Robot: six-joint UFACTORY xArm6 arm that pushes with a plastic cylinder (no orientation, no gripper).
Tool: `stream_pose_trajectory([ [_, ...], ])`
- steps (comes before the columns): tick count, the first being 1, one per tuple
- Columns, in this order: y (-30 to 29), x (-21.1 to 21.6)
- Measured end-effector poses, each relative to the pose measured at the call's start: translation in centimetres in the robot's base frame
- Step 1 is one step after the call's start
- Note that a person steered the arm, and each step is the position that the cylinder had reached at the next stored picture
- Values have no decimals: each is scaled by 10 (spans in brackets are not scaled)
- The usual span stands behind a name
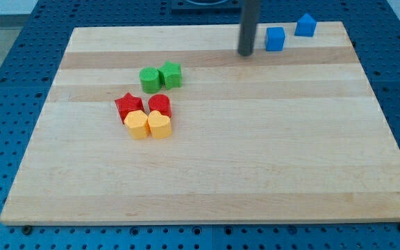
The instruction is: Push the blue cube to the bottom close to the blue triangle
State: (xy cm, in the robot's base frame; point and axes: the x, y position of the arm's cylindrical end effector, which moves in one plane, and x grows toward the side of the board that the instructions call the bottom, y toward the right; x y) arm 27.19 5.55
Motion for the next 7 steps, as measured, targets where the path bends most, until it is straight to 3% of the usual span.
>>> stream_pose_trajectory([
  [1, 2, -29],
  [3, 73, -30],
  [5, 18, -29],
  [7, 42, 1],
])
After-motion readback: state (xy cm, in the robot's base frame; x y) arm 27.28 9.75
